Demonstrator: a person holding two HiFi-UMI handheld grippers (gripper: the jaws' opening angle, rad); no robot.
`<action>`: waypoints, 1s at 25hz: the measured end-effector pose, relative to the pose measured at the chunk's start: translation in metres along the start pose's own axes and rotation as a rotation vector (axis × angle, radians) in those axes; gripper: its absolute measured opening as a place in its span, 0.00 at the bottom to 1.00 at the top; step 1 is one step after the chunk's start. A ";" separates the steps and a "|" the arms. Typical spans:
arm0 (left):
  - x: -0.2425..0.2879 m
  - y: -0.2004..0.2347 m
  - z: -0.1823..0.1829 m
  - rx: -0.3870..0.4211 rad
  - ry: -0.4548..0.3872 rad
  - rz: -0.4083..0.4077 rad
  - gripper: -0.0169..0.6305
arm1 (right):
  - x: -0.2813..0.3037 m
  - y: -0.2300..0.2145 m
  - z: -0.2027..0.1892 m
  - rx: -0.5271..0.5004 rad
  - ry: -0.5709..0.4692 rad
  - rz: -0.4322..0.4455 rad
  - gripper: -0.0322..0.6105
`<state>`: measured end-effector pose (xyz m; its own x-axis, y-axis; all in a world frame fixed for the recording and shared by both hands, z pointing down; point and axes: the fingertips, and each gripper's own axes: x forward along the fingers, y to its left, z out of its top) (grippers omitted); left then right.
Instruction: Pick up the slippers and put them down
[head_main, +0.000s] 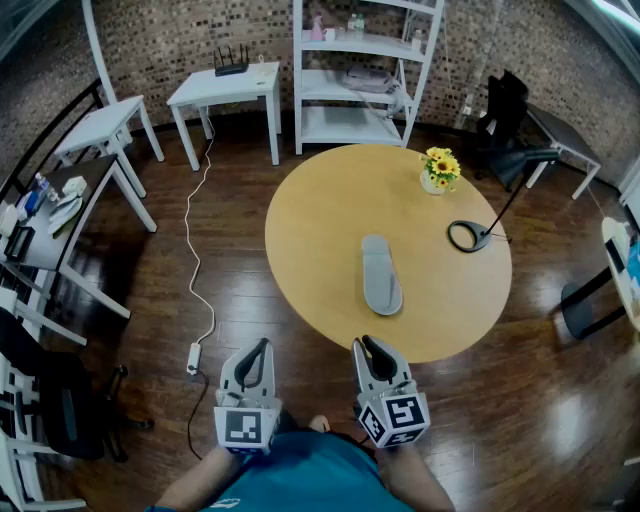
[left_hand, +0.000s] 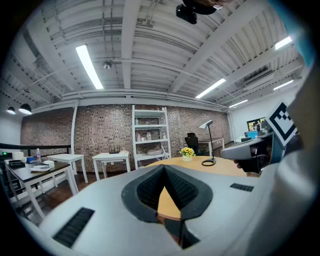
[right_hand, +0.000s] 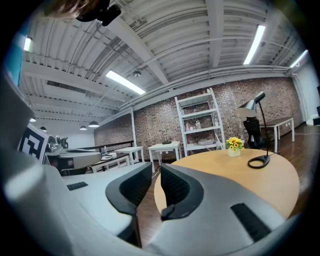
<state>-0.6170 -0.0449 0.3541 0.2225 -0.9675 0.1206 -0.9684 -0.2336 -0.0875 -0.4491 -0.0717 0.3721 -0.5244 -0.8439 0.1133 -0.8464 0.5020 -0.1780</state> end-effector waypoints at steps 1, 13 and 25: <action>0.009 -0.005 0.001 0.005 -0.001 -0.009 0.03 | 0.002 -0.013 0.000 0.001 0.005 -0.016 0.18; 0.137 -0.002 0.016 -0.025 -0.048 -0.159 0.03 | 0.075 -0.093 -0.002 -0.026 0.098 -0.229 0.19; 0.211 0.027 -0.004 -0.083 0.022 -0.157 0.03 | 0.155 -0.175 -0.058 -0.067 0.350 -0.315 0.32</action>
<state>-0.5968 -0.2545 0.3813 0.3702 -0.9171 0.1482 -0.9281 -0.3721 0.0157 -0.3882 -0.2792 0.4776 -0.2310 -0.8482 0.4766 -0.9674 0.2523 -0.0198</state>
